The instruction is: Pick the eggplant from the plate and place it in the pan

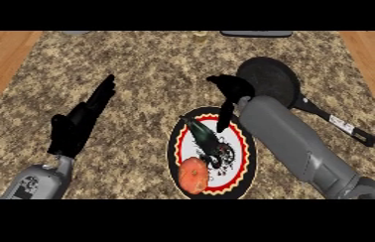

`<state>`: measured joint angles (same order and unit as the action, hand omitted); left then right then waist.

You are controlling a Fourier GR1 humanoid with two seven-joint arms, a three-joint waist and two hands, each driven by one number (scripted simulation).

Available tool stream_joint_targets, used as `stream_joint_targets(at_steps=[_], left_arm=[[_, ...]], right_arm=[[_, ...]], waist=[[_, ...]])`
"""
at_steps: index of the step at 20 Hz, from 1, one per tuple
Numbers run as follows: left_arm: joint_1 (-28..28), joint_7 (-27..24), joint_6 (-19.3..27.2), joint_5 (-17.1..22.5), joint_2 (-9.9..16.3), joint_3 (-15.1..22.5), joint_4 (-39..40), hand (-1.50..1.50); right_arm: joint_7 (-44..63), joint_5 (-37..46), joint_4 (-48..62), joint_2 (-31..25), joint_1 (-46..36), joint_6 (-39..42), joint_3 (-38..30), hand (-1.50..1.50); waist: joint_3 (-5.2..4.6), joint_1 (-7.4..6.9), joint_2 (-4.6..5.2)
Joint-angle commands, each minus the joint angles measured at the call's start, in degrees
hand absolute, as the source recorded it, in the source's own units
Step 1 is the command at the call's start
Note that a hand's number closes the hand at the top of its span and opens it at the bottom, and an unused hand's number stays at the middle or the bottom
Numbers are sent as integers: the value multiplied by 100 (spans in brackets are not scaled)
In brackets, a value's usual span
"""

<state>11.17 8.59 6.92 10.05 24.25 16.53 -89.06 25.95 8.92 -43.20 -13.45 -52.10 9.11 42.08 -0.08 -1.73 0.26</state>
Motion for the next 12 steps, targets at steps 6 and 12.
stream_joint_targets(at_steps=[6, 12], left_arm=[[59, 17, -176, -2, 29, -54, 38, 0], [93, -25, -83, -236, -195, 6, 153, 0]], right_arm=[[1525, -440, 1235, 1079, -1371, 2779, 84, -150], [1994, -868, 1680, 1333, -1572, 3510, 55, -150]], waist=[[-3, -123, 28], [3, -90, 32]])
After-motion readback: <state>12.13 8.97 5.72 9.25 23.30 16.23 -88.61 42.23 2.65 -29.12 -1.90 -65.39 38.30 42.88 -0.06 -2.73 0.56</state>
